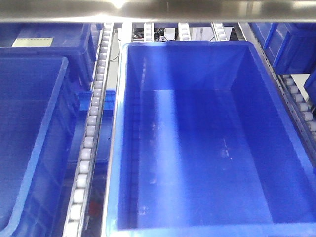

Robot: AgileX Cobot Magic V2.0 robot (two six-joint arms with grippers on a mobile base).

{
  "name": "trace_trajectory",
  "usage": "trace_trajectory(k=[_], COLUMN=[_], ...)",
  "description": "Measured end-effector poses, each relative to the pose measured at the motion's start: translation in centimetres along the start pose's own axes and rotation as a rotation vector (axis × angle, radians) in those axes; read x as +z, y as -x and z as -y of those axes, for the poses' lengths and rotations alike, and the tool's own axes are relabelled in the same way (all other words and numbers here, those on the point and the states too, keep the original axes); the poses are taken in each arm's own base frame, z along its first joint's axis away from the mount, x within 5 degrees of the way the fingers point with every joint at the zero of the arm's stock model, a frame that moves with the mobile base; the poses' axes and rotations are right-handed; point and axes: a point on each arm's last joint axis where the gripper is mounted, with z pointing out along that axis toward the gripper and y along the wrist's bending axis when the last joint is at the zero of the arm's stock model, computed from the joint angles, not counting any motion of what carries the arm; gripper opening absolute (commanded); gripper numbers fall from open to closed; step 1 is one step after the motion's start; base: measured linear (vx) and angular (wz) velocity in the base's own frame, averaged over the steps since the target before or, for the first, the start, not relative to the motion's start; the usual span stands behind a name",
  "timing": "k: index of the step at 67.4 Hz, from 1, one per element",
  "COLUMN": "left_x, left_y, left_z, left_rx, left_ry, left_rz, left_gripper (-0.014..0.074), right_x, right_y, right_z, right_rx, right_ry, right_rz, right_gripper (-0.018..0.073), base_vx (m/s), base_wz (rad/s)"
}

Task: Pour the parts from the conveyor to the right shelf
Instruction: 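Turn toward the shelf and stop in front of an empty blue bin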

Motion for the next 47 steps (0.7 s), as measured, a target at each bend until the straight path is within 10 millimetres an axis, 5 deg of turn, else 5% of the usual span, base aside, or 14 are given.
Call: trace_trajectory(k=[47], left_x=[0.00], left_y=[0.00], left_z=[0.00], left_rx=[0.000], left_ry=[0.000], left_rz=[0.000], left_gripper=[-0.0006], right_x=[0.00], right_y=[0.00], right_z=[0.00], right_rx=[0.000], right_ry=[0.000], right_rz=[0.000], right_gripper=[0.0048], base_vx=[0.08], base_wz=[-0.01])
